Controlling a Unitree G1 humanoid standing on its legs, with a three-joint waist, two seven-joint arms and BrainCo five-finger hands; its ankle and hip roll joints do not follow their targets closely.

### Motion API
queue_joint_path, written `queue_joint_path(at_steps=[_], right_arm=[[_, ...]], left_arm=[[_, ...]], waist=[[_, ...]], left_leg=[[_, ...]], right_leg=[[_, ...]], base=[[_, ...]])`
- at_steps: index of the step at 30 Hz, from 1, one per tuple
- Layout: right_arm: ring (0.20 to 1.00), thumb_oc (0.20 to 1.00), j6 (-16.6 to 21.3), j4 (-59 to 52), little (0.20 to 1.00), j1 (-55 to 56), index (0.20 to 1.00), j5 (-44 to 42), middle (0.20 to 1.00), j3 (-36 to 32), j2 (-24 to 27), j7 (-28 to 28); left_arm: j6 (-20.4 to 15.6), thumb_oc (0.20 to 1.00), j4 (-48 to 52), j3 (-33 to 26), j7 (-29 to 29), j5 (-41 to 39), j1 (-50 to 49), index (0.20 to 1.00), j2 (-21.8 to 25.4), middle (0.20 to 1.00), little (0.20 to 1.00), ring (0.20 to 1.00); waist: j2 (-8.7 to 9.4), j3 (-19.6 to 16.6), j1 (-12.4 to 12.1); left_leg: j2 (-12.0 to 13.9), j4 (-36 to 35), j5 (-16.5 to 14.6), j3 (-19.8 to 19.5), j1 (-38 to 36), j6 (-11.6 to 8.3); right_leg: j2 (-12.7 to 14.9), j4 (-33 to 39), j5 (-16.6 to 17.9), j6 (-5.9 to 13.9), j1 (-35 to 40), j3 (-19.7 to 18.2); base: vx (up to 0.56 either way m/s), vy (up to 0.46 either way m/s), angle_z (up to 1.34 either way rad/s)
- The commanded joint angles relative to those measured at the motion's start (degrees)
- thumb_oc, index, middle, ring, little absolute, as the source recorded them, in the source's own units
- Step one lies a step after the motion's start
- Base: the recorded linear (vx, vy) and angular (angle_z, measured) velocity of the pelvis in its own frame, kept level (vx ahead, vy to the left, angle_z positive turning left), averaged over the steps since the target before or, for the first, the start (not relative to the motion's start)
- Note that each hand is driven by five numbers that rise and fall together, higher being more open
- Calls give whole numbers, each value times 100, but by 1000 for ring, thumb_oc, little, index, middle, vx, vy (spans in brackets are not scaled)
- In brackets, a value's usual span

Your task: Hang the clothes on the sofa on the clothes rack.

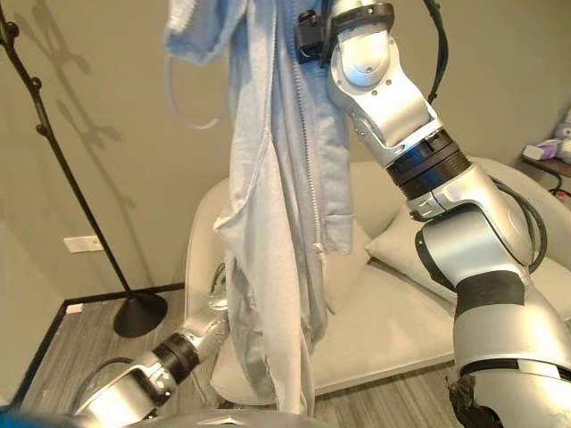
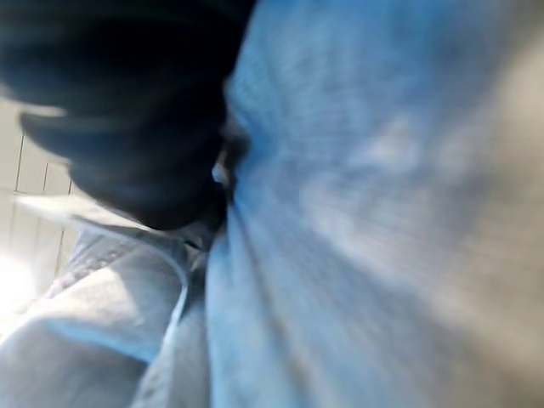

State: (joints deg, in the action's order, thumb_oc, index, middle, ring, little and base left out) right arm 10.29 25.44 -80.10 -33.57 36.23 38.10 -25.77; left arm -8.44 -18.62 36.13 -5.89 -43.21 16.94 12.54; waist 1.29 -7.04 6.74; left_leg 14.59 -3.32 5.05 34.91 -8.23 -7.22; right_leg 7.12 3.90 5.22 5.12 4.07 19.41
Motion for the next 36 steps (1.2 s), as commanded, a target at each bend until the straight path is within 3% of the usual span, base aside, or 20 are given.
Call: queue_joint_path(at_steps=[1, 9, 16, 21, 27, 36], right_arm=[[200, 200, -4, 1112, 200, -1214, 200, 235, 200, -374, -14, -160], [200, 200, -65, 1661, 200, -1383, 200, 281, 200, -489, -190, -62], [200, 200, -74, 1701, 200, -1337, 200, 314, 200, -517, -346, -60], [200, 200, -105, 1114, 200, -965, 200, 558, 200, -405, -1012, -37], [200, 200, -53, 435, 200, -787, 200, 475, 200, -277, -1163, 23], [200, 200, 142, 288, 200, -891, 200, -22, 200, -92, -1088, 72]], left_arm=[[-40, 1000, 215, -55, 359, -269, 112, 1000, 134, 1000, 1000, 1000], [194, 1000, 792, -193, 718, -841, -684, 1000, 528, 1000, 1000, 1000], [303, 1000, 1013, -122, 812, -1328, -885, 1000, 543, 1000, 1000, 1000], [346, 1000, 1111, 495, 758, -1654, -447, 1000, 268, 1000, 1000, 1000], [227, 1000, 193, 789, 383, -631, 382, 1000, -279, 1000, 1000, 1000], [157, 1000, -1252, 1069, -12, 788, 1416, 1000, -895, 1000, 1000, 1000]], waist=[[237, -23, -296], [163, -33, -468], [154, -37, -480], [159, -14, -410], [221, -8, -286], [275, -8, -126]], left_leg=[[368, 326, 723, -485, 448, -380], [339, 329, 691, -619, 472, -346], [323, 313, 661, -648, 459, -327], [262, 281, 572, -698, 476, -265], [236, 275, 522, -662, 470, -235], [198, 259, 482, -576, 479, -226]], right_leg=[[99, -162, -414, 169, 395, 307], [80, -147, -454, 138, 478, 407], [84, -154, -462, 142, 508, 426], [130, -223, -479, 134, 502, 450], [175, -259, -465, 139, 455, 416], [239, -294, -438, 174, 383, 374]], base=[[-37, -3, 18], [-7, 3, 7], [-6, 5, 7], [-41, 14, -2], [-5, 2, 0], [-6, 4, -1]])
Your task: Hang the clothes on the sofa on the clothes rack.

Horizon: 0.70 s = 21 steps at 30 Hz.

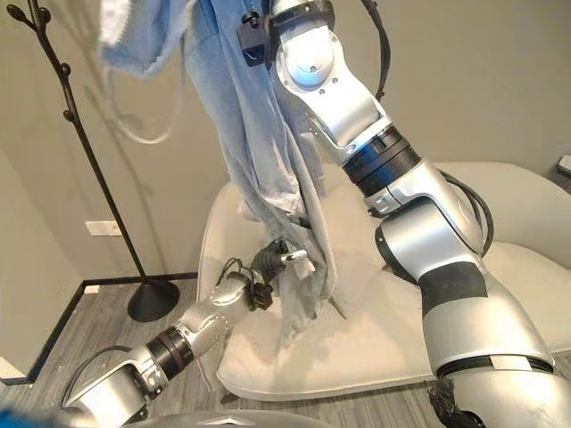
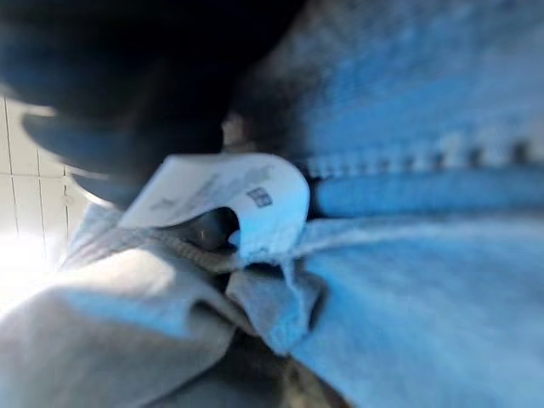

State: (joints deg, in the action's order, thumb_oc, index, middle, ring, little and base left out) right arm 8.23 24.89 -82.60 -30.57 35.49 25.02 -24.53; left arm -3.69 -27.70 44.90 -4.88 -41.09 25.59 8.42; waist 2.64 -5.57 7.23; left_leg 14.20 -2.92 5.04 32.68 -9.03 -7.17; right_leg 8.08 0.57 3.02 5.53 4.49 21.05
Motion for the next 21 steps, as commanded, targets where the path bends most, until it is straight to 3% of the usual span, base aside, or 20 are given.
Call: queue_joint_path(at_steps=[1, 8, 9, 11, 12, 17, 21], right_arm=[[200, 200, 369, 383, 200, -681, 200, -370, 200, -8, 217, -57], [200, 200, 451, 675, 200, -929, 200, -672, 200, 114, 165, -23], [200, 200, 502, 676, 200, -987, 200, -723, 200, 176, 310, 18], [200, 200, 532, 670, 200, -1026, 200, -754, 200, 215, 405, 35], [200, 200, 611, 582, 200, -1010, 200, -820, 200, 206, 599, 42], [200, 200, 720, 155, 200, -851, 200, -973, 200, 120, 835, 8], [200, 200, 743, -123, 200, -783, 200, -949, 200, 170, 831, 13]], left_arm=[[-315, 1000, -411, 238, -119, 743, 619, 1000, -494, 1000, 1000, 1000], [-289, 1000, -1285, 328, -394, 2019, 1184, 1000, -560, 1000, 1000, 1000], [-290, 1000, -1464, 275, -521, 2649, 1291, 1000, -410, 1000, 1000, 1000], [-300, 1000, -1578, 258, -572, 2893, 1314, 1000, -378, 1000, 1000, 1000], [-294, 1000, -1801, 173, -736, 3412, 1345, 1000, -255, 1000, 1000, 1000], [-210, 1000, -2311, 114, -1009, 3995, 1381, 1000, -253, 1000, 1000, 1000], [-121, 1000, -3068, 155, -1231, 4317, 1627, 1000, -526, 1000, 1000, 1000]], waist=[[140, -155, -158], [152, -163, -109], [156, -161, -110], [155, -151, -113], [152, -143, -116], [145, -138, -124], [134, -151, -65]], left_leg=[[239, 216, 485, -342, 558, -235], [234, 199, 488, -306, 554, -237], [237, 201, 504, -302, 554, -249], [241, 208, 512, -304, 558, -256], [245, 225, 514, -304, 564, -264], [254, 244, 533, -296, 572, -273], [251, 220, 595, -287, 587, -282]], right_leg=[[150, 39, -214, 140, 333, 207], [171, 24, -187, 154, 285, 161], [166, 19, -186, 160, 279, 152], [164, 17, -186, 162, 270, 148], [159, 13, -193, 164, 258, 142], [153, -5, -206, 167, 266, 155], [153, -33, -211, 165, 251, 162]], base=[[-8, 10, -8], [-5, 8, -7], [0, 0, 0], [0, 0, 0], [0, 0, 0], [0, 0, 0], [0, 0, 0]])
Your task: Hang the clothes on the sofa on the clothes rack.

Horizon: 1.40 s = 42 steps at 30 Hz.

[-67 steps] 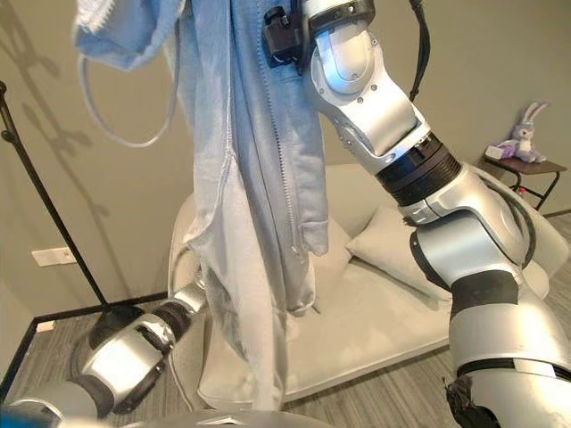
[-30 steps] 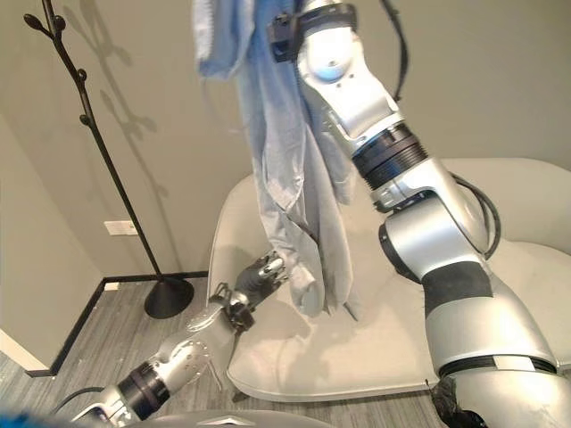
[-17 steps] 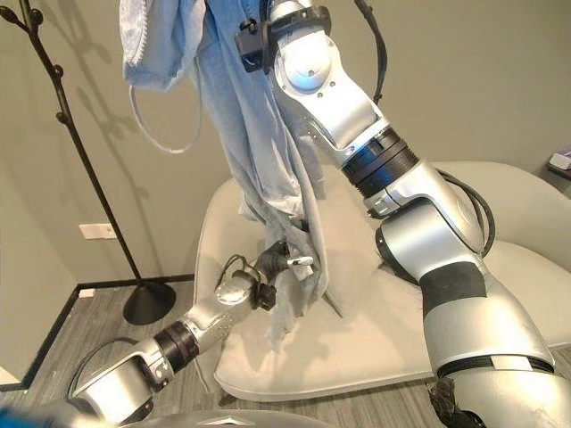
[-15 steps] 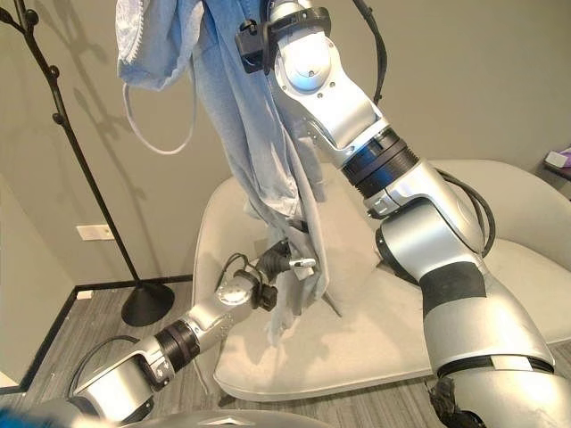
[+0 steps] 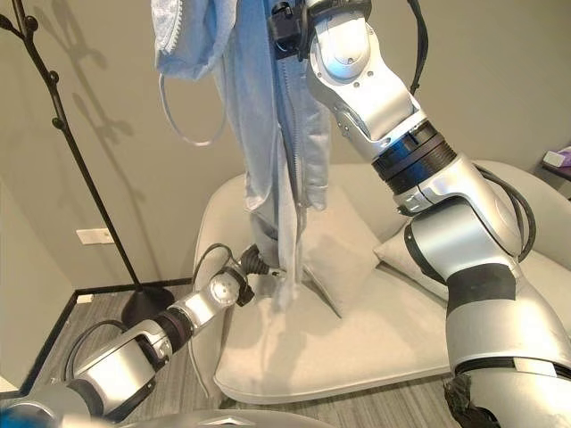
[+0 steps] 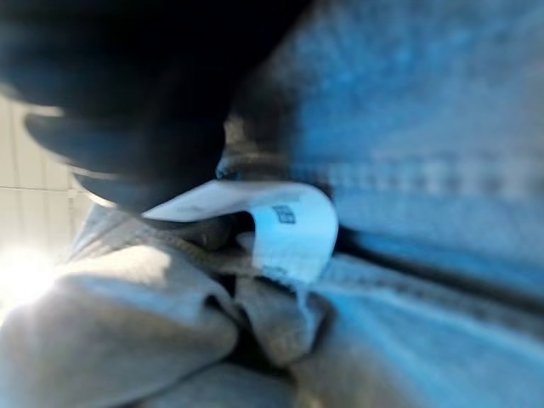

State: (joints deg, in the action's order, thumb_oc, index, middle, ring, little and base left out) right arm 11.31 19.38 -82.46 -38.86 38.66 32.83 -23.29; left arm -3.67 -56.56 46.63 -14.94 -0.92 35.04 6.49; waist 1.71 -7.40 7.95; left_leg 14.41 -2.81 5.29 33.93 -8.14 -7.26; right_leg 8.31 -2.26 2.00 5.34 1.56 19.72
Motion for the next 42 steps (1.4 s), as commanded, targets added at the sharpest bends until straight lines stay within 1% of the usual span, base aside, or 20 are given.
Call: queue_joint_path(at_steps=[1, 6, 7, 8, 9, 18, 20, 22, 23, 25, 26, 28, 30, 32, 33, 34, 35, 36, 40, 42], right_arm=[[200, 200, 421, 223, 200, -761, 200, -96, 200, -54, 21, -80], [200, 200, 447, -231, 200, -730, 200, -222, 200, 204, -127, 42], [200, 200, 451, -254, 200, -741, 200, -243, 200, 218, -137, 33], [200, 200, 464, -300, 200, -742, 200, -259, 200, 224, -147, 41], [200, 200, 470, -342, 200, -736, 200, -251, 200, 215, -149, 29], [200, 200, 338, -432, 200, -627, 200, 8, 200, 241, 176, -95], [200, 200, 346, -768, 200, -451, 200, 222, 200, 210, 898, -138], [200, 200, 338, -788, 200, -424, 200, 227, 200, 192, 905, -143], [200, 200, 359, -986, 200, -325, 200, 339, 200, 156, 1172, -138], [200, 200, 396, -1917, 200, 435, 200, 861, 200, -300, 2086, -29], [200, 200, 381, -1960, 200, 505, 200, 873, 200, -351, 2087, -30], [200, 200, 499, -2425, 200, 1147, 200, 1131, 200, -813, 2438, 182], [200, 200, 539, -2543, 200, 1323, 200, 1186, 200, -925, 2493, 253], [200, 200, 643, -2813, 200, 1734, 200, 1291, 200, -1255, 2610, 429], [200, 200, 640, -2831, 200, 1768, 200, 1293, 200, -1284, 2591, 438], [200, 200, 703, -2868, 200, 1878, 200, 1348, 200, -1422, 2579, 488], [200, 200, 701, -2872, 200, 1886, 200, 1349, 200, -1427, 2572, 489], [200, 200, 761, -2886, 200, 1885, 200, 1382, 200, -1525, 2666, 530], [200, 200, 738, -2843, 200, 1911, 200, 1500, 200, -1588, 2803, 556], [200, 200, 714, -2851, 200, 1942, 200, 1537, 200, -1598, 2799, 569]], left_arm=[[-85, 1000, -429, -64, -289, 292, 786, 1000, -408, 1000, 1000, 1000], [65, 1000, -1322, -347, -448, 152, 1102, 1000, -638, 1000, 1000, 1000], [75, 906, -1344, -360, -450, 94, 1119, 906, -654, 906, 906, 906], [84, 269, -1352, -383, -435, 38, 1128, 269, -667, 269, 269, 269], [100, 200, -1368, -383, -429, 12, 1145, 200, -688, 200, 200, 200], [-68, 200, -797, -540, -404, -758, 1051, 200, -576, 200, 200, 200], [-251, 200, 434, -686, -483, -992, 677, 200, -131, 200, 200, 200], [-227, 200, 475, -673, -484, -994, 652, 200, -110, 200, 200, 200], [-312, 200, 924, -784, -516, -1019, 464, 200, 69, 200, 200, 200], [-460, 200, 2559, -1556, -649, -844, -352, 200, 832, 200, 200, 200], [-433, 200, 2614, -1550, -645, -833, -398, 200, 861, 200, 200, 200], [-505, 200, 3463, -2310, -801, -312, -1079, 200, 1369, 200, 200, 200], [-524, 200, 3674, -2569, -894, -122, -1274, 200, 1503, 200, 200, 200], [-581, 200, 4426, -3391, -1193, 560, -1874, 200, 1894, 200, 200, 200], [-557, 200, 4493, -3419, -1186, 585, -1933, 200, 1911, 200, 200, 200], [-612, 200, 4854, -3825, -1341, 983, -2142, 200, 2083, 200, 200, 200], [-604, 200, 4869, -3832, -1337, 985, -2157, 200, 2088, 200, 200, 200], [-655, 200, 5199, -4176, -1523, 1382, -2248, 200, 2290, 200, 200, 200], [-720, 200, 5994, -4927, -1865, 2229, -2582, 200, 2699, 200, 200, 200], [-704, 200, 6135, -5155, -1973, 2401, -2685, 200, 2776, 200, 200, 200]], waist=[[219, 33, -97], [217, 11, 103], [214, 13, 119], [216, 13, 138], [211, 12, 148], [201, 42, 102], [177, 102, -31], [187, 96, -32], [167, 123, -94], [138, 161, -304], [156, 147, -299], [157, 146, -450], [165, 141, -491], [139, 187, -649], [150, 178, -628], [164, 199, -707], [168, 196, -697], [196, 256, -768], [264, 326, -772], [277, 328, -772]], left_leg=[[238, 205, 591, -398, 499, -273], [270, 171, 649, -245, 438, -293], [276, 176, 656, -232, 439, -296], [285, 179, 661, -214, 436, -299], [289, 186, 663, -197, 434, -302], [326, 221, 684, -167, 434, -317], [347, 219, 745, -230, 476, -346], [349, 220, 746, -233, 476, -348], [364, 218, 774, -261, 493, -358], [406, 200, 868, -384, 516, -386], [410, 199, 871, -389, 513, -389], [452, 176, 960, -473, 521, -438], [469, 165, 1002, -502, 523, -458], [545, 114, 1260, -624, 578, -586], [549, 105, 1274, -631, 575, -592], [581, 48, 1462, -716, 627, -678], [580, 44, 1467, -723, 628, -679], [621, 70, 1507, -714, 726, -694], [802, 440, 1133, -305, 583, -627], [853, 606, 984, -273, 501, -638]], right_leg=[[137, 239, -103, 182, 532, 291], [111, 242, -43, 186, 465, 187], [111, 238, -40, 185, 455, 172], [110, 237, -37, 185, 448, 155], [107, 235, -34, 183, 439, 137], [84, 252, -24, 178, 420, 119], [52, 274, -56, 180, 434, 187], [49, 275, -57, 179, 437, 190], [37, 286, -78, 181, 449, 210], [-23, 308, -157, 162, 511, 310], [-28, 310, -158, 159, 518, 314], [-94, 310, -239, 127, 579, 383], [-118, 304, -265, 113, 595, 401], [-189, 322, -319, 92, 643, 479], [-195, 323, -319, 88, 646, 484], [-217, 335, -334, 87, 685, 556], [-218, 337, -334, 86, 688, 563], [-176, 336, -333, 91, 724, 686], [-18, 344, -249, 105, 663, 952], [52, 339, -180, 142, 607, 940]], base=[[0, 0, 0], [-3, -8, -8], [0, -14, -21], [1, -9, -16], [-1, -9, -9], [2, -6, -6], [0, -28, 3], [2, -6, 2], [9, -37, 13], [18, -57, 17], [15, -44, 17], [13, -55, 26], [2, -42, 16], [-20, -35, 21], [-29, -17, 12], [-17, -4, 8], [-51, 4, 19], [-64, 10, 27], [-87, 79, 36], [-35, 124, 10]])
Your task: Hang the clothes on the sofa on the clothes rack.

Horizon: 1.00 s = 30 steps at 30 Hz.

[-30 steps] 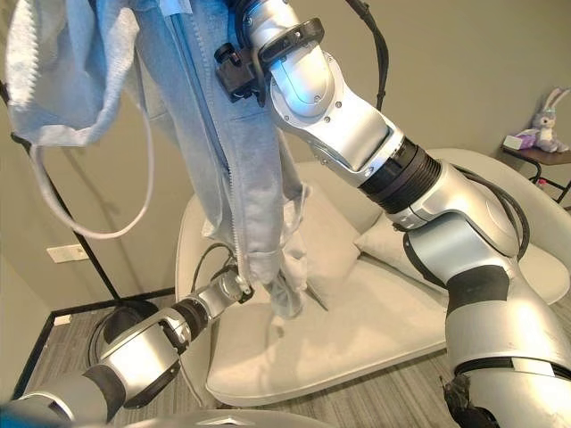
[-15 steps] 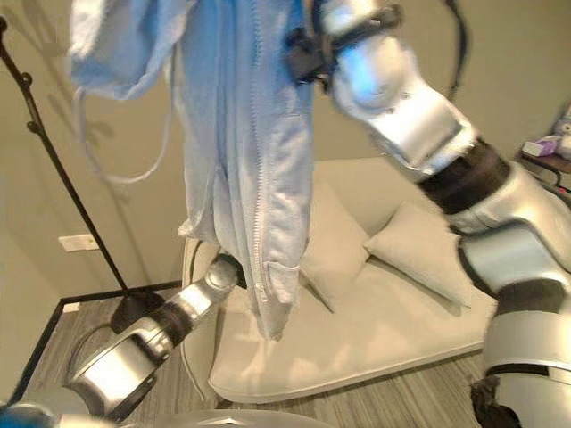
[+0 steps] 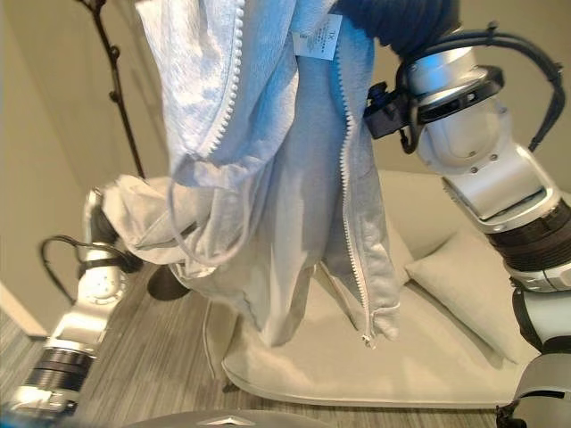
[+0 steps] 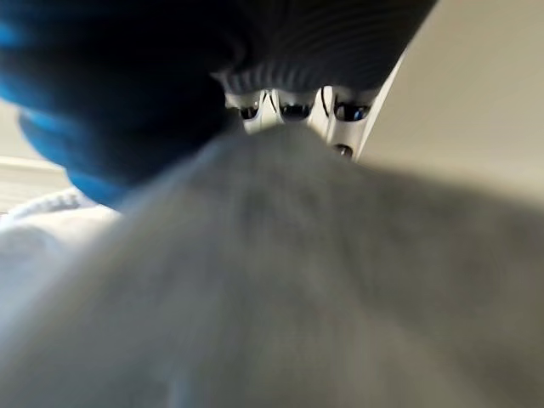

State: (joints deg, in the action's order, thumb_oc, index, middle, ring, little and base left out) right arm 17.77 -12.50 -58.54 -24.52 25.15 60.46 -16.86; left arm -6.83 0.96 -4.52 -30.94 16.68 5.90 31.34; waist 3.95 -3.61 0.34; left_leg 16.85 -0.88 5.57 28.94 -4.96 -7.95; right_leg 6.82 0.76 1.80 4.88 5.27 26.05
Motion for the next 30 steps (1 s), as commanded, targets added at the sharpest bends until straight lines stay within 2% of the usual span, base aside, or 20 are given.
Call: queue_joint_path(at_steps=[1, 3, 6, 7, 8, 9, 11, 12, 13, 15, 16, 17, 18, 19, 21, 24, 27, 28, 29, 30], right_arm=[[200, 200, 50, 313, 200, -384, 200, 125, 200, -280, 51, -59], [200, 200, 12, 238, 200, -250, 200, 189, 200, -348, 163, 14], [200, 200, -2, 136, 200, -5, 200, 254, 200, -519, 380, -15], [200, 200, 6, 121, 200, 195, 200, 299, 200, -641, 452, -49], [200, 200, 2, 98, 200, 251, 200, 304, 200, -691, 466, -51], [200, 200, -2, 20, 200, 482, 200, 351, 200, -888, 473, -83], [200, 200, -17, -115, 200, 562, 200, 414, 200, -1033, 508, -98], [200, 200, -24, -139, 200, 615, 200, 420, 200, -1081, 517, -101], [200, 200, -63, -160, 200, 780, 200, 548, 200, -1219, 514, -157], [200, 200, -169, -195, 200, 1112, 200, 777, 200, -1460, 479, -163], [200, 200, -186, -246, 200, 1237, 200, 805, 200, -1579, 465, -166], [200, 200, -221, -263, 200, 1463, 200, 896, 200, -1640, 306, -151], [200, 200, -300, -391, 200, 1717, 200, 1074, 200, -1926, 147, -204], [200, 200, -326, -369, 200, 1730, 200, 1151, 200, -1931, 99, -265], [200, 200, -385, -342, 200, 1688, 200, 1268, 200, -1920, -80, -368], [200, 200, -488, -311, 200, 1882, 200, 1385, 200, -2032, -240, -379], [200, 200, -450, -207, 200, 1792, 200, 1316, 200, -2150, 60, -469], [200, 200, -409, -135, 200, 1650, 200, 1264, 200, -2147, 210, -539], [200, 200, -383, -79, 200, 1514, 200, 1267, 200, -2147, 321, -597], [200, 200, -370, -45, 200, 1412, 200, 1284, 200, -2132, 394, -641]], left_arm=[[-365, 200, 429, -160, -431, 732, 202, 200, 326, 200, 200, 200], [-377, 200, 487, -285, -628, 945, 296, 200, 476, 200, 200, 200], [-357, 200, 488, -267, -846, 1008, 498, 200, 516, 200, 200, 200], [-417, 200, 488, -157, -926, 985, 633, 200, 435, 200, 200, 200], [-424, 200, 472, -127, -934, 986, 655, 200, 439, 200, 200, 200], [-449, 200, 461, 75, -929, 1028, 744, 200, 375, 200, 200, 200], [-476, 200, 542, 226, -803, 1110, 787, 200, 383, 200, 200, 200], [-459, 200, 569, 236, -781, 1119, 785, 200, 380, 200, 200, 200], [-521, 200, 606, 397, -734, 1191, 906, 200, 449, 200, 200, 200], [-562, 200, 671, 603, -608, 1275, 1008, 200, 508, 200, 200, 200], [-560, 200, 662, 649, -609, 1283, 1036, 200, 535, 200, 200, 200], [-570, 200, 666, 784, -551, 1359, 1120, 200, 535, 200, 200, 200], [-560, 200, 756, 927, -495, 1535, 1200, 200, 712, 200, 200, 200], [-574, 200, 816, 1023, -499, 1590, 1262, 200, 772, 200, 200, 200], [-526, 200, 816, 1144, -506, 1650, 1360, 200, 825, 200, 200, 200], [-480, 200, 834, 1258, -482, 1811, 1425, 200, 805, 200, 200, 200], [-470, 200, 802, 1520, -415, 1725, 1484, 200, 568, 200, 200, 200], [-444, 200, 655, 1723, -339, 1615, 1595, 200, 356, 200, 200, 200], [-427, 200, 486, 1932, -272, 1578, 1785, 200, 170, 200, 200, 200], [-412, 200, 359, 2058, -259, 1571, 1933, 200, 62, 200, 200, 200]], waist=[[52, -56, -7], [54, -57, 18], [53, -36, 132], [17, -13, 223], [28, -14, 225], [-25, -19, 219], [-40, -58, 273], [-14, -64, 279], [19, -51, 322], [62, 4, 369], [147, -7, 353], [112, 39, 376], [175, 134, 390], [155, 182, 390], [104, 272, 397], [95, 307, 543], [72, 328, 745], [63, 389, 873], [101, 448, 1014], [132, 450, 1064]], left_leg=[[636, 497, 871, 203, 105, -565], [753, 619, 776, 121, -88, -604], [1049, 637, 919, -9, -354, -648], [1287, 642, 1151, -92, -483, -704], [1280, 632, 1166, -120, -467, -703], [1185, 459, 1100, -497, -481, -705], [992, 353, 452, -724, -370, -700], [966, 413, 378, -754, -336, -691], [840, 473, -212, -616, -211, -623], [550, 509, -718, -520, -66, -463], [473, 551, -776, -529, -31, -407], [267, 515, -917, -486, -5, -303], [-226, 339, -1050, -508, -87, 7], [-333, 272, -1034, -471, -108, 64], [-562, 65, -984, -424, -202, 254], [-823, -321, -919, -458, -392, 423], [-1022, -412, -1046, -427, -584, 602], [-1124, -412, -1079, -436, -668, 639], [-1274, -412, -1139, -492, -761, 677], [-1351, -412, -1178, -518, -787, 704]], right_leg=[[264, 12, -116, 209, 174, 305], [462, -77, 3, 299, 0, 369], [815, -234, 164, 452, -201, 511], [1105, -300, 309, 594, -302, 566], [1116, -315, 310, 604, -302, 585], [1362, -306, 445, 774, -322, 555], [1593, -310, 588, 899, -280, 523], [1632, -305, 606, 927, -266, 542], [1931, -380, 900, 1002, -279, 566], [2295, -524, 1477, 1012, -296, 587], [2378, -521, 1534, 1012, -316, 580], [2578, -612, 1925, 1012, -320, 662], [2913, -918, 2365, 1012, -405, 626], [3009, -1076, 2747, 1012, -457, 706], [3173, -1356, 2817, 1012, -543, 877], [2881, -1724, 2430, 1012, -699, 567], [2004, -2322, 1558, 1012, -1393, 289], [1503, -2346, 1182, 954, -1814, 309], [1046, -2236, 1079, 937, -2116, 324], [887, -2149, 1098, 939, -2179, 365]], base=[[-75, 250, 6], [-103, 331, 17], [-93, 359, 32], [-64, 321, 41], [-49, 721, 75], [27, 518, 74], [53, 442, 39], [62, 436, 37], [53, 471, 52], [28, 479, 60], [20, 442, 69], [50, 587, 62], [70, 707, 28], [59, 594, 42], [5, 401, 38], [107, 435, 24], [147, 346, 16], [147, 301, -37], [163, 250, -36], [182, 155, -13]])
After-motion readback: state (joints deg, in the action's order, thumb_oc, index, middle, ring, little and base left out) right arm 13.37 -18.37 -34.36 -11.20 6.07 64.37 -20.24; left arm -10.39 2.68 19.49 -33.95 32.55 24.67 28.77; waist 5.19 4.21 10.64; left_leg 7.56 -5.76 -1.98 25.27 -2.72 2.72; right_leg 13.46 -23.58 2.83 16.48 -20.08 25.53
